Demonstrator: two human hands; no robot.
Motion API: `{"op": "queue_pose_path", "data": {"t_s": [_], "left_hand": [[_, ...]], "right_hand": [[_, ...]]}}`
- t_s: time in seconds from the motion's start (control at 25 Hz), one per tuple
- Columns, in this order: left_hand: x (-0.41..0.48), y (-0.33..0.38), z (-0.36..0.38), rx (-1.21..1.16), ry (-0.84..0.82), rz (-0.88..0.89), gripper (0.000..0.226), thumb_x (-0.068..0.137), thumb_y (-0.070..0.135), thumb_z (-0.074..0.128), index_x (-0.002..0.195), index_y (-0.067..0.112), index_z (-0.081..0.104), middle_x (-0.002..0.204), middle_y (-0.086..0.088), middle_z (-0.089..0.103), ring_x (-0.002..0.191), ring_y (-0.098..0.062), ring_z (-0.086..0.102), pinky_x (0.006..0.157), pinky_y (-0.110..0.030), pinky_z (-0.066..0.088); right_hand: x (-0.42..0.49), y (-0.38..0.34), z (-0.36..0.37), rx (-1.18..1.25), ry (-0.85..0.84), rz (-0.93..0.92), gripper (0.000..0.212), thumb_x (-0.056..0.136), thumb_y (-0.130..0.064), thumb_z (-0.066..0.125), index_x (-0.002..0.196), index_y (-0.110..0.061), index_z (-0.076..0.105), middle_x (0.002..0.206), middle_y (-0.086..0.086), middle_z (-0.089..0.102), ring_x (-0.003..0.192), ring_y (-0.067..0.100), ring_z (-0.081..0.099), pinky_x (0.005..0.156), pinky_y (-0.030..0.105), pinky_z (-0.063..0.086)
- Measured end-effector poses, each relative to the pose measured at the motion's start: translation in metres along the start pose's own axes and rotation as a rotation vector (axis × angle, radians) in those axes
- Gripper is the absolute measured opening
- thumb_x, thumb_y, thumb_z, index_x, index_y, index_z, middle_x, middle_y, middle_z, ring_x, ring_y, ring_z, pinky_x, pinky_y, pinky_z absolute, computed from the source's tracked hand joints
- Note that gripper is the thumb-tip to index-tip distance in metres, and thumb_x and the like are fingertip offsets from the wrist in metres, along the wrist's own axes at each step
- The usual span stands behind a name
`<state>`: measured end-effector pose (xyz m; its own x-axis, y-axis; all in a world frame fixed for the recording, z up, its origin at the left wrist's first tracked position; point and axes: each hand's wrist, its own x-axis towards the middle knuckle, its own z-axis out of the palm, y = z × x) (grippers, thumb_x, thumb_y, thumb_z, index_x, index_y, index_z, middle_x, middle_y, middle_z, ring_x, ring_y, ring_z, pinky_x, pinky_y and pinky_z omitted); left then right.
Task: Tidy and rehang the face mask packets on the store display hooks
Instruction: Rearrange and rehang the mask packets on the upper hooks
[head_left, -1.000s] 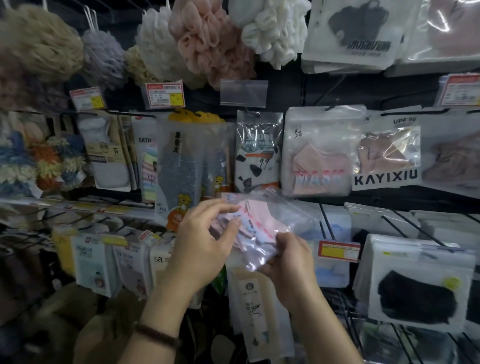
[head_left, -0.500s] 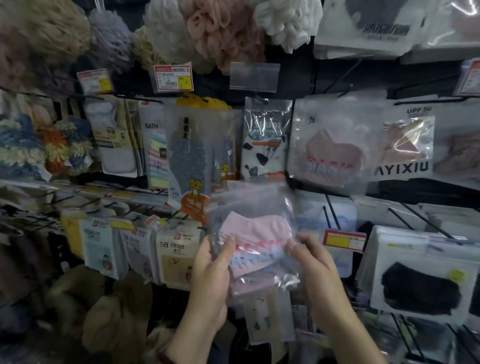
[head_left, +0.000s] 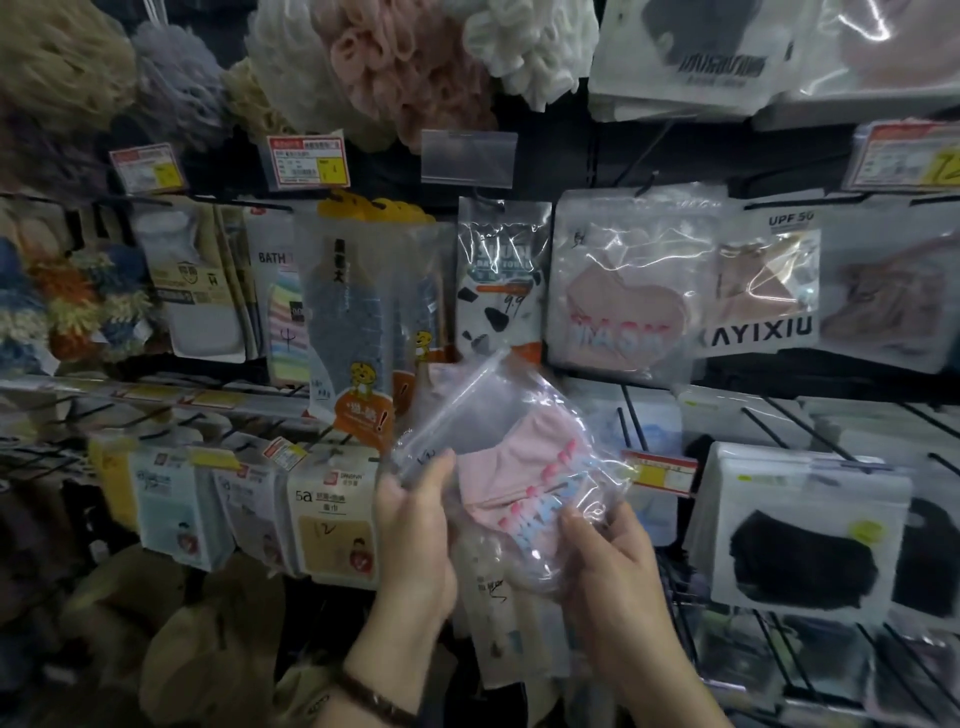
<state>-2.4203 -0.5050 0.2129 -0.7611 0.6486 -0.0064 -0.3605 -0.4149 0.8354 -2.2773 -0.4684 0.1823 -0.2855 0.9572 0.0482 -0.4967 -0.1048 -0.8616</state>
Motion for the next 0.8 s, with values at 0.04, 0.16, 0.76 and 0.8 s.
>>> {"op": "queue_pose_path", "data": {"t_s": [0.04,0.16,0.76,0.8], "left_hand": [[0.012,0.012,-0.005,0.040,-0.010,0.012,0.020,0.098,0.019,0.074,0.118,0.018,0.071,0.111,-0.008,0.082,0.097,-0.030,0.081,0.089,-0.054,0.064],[0.027,0.032,-0.016,0.187,-0.125,0.011,0.010,0.102,0.026,0.071,0.110,0.021,0.074,0.113,-0.011,0.081,0.088,-0.031,0.080,0.080,-0.055,0.065],[0.015,0.029,-0.026,0.296,-0.355,0.014,0.020,0.112,0.019,0.050,0.118,0.032,0.065,0.132,-0.015,0.067,0.098,-0.045,0.076,0.052,-0.039,0.061],[0.012,0.029,-0.025,0.305,-0.347,0.034,0.016,0.112,0.030,0.051,0.113,0.034,0.066,0.132,-0.013,0.067,0.103,-0.048,0.074,0.053,-0.038,0.060]], "right_hand": [[0.000,-0.002,-0.004,-0.025,-0.010,0.002,0.023,0.108,-0.009,0.060,0.129,-0.019,0.064,0.118,0.025,0.075,0.098,0.043,0.077,0.074,0.076,0.060],[-0.003,-0.007,-0.010,-0.091,-0.057,-0.024,0.029,0.109,-0.012,0.059,0.126,-0.034,0.067,0.121,0.015,0.074,0.099,0.040,0.079,0.067,0.077,0.059],[-0.007,-0.037,0.004,-0.223,-0.079,-0.225,0.020,0.105,-0.020,0.067,0.118,-0.035,0.068,0.109,-0.006,0.080,0.089,0.030,0.081,0.060,0.049,0.067],[-0.010,-0.037,0.005,-0.227,-0.088,-0.252,0.027,0.104,-0.014,0.067,0.117,-0.037,0.067,0.105,-0.008,0.080,0.086,0.029,0.082,0.058,0.048,0.067]]}}
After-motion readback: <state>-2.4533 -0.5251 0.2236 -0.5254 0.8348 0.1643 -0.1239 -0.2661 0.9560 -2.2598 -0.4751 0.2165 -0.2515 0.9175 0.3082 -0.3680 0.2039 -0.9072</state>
